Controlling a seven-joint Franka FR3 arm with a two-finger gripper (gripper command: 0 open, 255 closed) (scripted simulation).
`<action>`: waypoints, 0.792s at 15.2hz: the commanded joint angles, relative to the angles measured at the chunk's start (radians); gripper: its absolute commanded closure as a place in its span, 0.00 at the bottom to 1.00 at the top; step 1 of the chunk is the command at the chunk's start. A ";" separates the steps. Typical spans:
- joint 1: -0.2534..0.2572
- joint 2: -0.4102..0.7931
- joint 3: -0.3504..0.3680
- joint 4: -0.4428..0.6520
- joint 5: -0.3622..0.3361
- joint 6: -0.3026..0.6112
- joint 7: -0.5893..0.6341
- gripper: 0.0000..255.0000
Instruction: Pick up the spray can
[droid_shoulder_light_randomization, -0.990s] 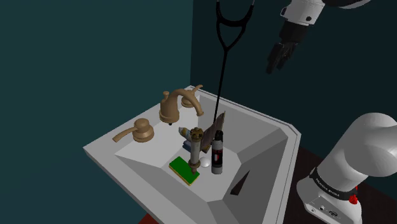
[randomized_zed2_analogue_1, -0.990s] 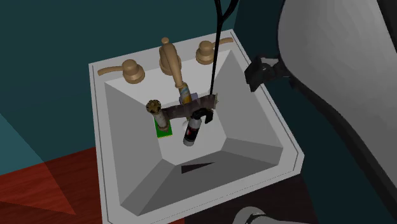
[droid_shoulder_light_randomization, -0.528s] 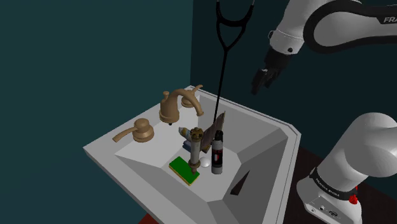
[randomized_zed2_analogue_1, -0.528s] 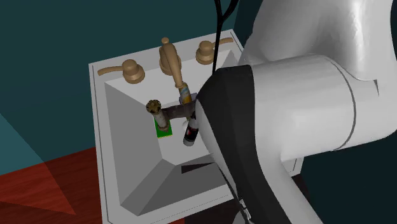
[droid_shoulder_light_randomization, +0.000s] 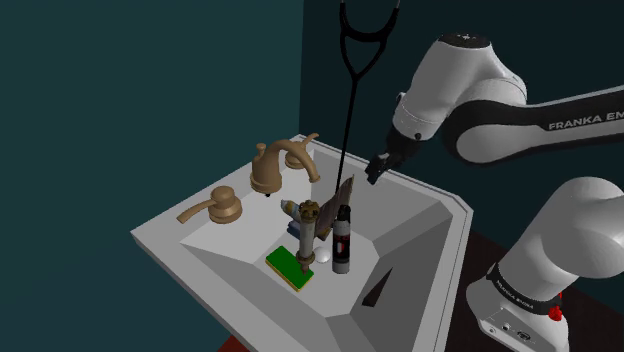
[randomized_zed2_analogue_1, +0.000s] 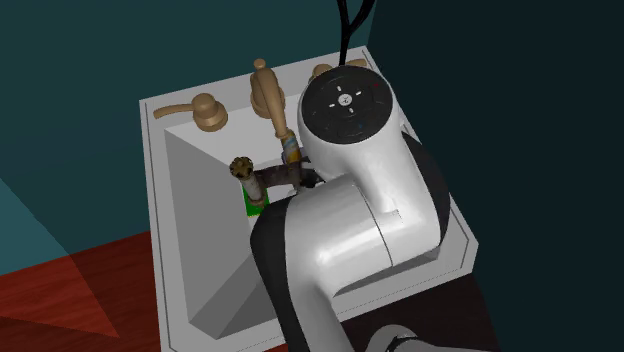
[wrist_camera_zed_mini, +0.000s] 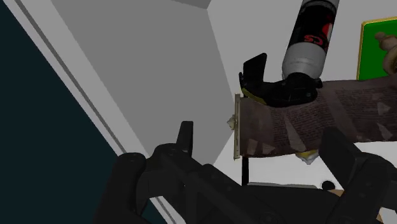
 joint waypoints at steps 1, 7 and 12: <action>-0.018 0.055 0.074 -0.022 -0.015 0.093 0.081 0.00; -0.210 0.270 0.373 -0.017 -0.179 0.336 0.395 0.00; -0.704 0.469 0.873 0.077 -0.584 0.439 0.844 0.00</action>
